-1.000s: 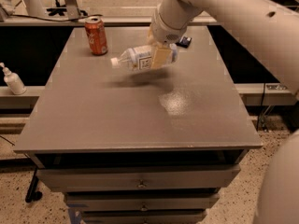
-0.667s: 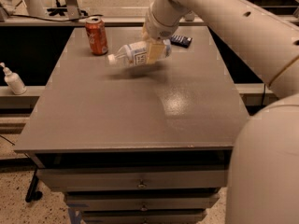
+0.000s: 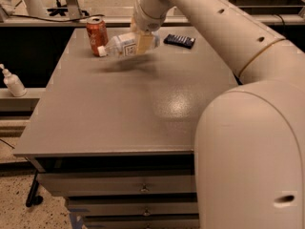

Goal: Move blue plastic bottle near coke can

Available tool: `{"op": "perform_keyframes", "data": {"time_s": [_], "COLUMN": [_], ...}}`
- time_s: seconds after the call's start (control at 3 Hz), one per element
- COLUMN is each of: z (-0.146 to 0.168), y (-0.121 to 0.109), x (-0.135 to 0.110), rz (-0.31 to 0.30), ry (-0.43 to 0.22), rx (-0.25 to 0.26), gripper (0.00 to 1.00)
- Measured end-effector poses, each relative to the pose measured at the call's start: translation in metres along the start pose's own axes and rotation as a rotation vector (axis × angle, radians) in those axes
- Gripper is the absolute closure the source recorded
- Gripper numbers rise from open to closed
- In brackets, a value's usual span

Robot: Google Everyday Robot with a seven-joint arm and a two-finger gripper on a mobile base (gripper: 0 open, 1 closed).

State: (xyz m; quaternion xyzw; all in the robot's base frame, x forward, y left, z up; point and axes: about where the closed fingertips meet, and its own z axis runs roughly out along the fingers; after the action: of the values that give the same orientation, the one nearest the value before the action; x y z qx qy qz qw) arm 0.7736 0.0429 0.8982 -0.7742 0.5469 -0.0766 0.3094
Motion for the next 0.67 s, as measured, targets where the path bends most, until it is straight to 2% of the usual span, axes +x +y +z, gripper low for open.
{"op": "perform_keyframes", "data": {"time_s": [0.33, 0.67], "z": [0.013, 0.027], "y": [-0.013, -0.018], "x": [-0.015, -0.028], "rz": [-0.016, -0.031], "ry": [-0.032, -0.057], "rx": [0.004, -0.012], "gripper": [1.0, 0.84]}}
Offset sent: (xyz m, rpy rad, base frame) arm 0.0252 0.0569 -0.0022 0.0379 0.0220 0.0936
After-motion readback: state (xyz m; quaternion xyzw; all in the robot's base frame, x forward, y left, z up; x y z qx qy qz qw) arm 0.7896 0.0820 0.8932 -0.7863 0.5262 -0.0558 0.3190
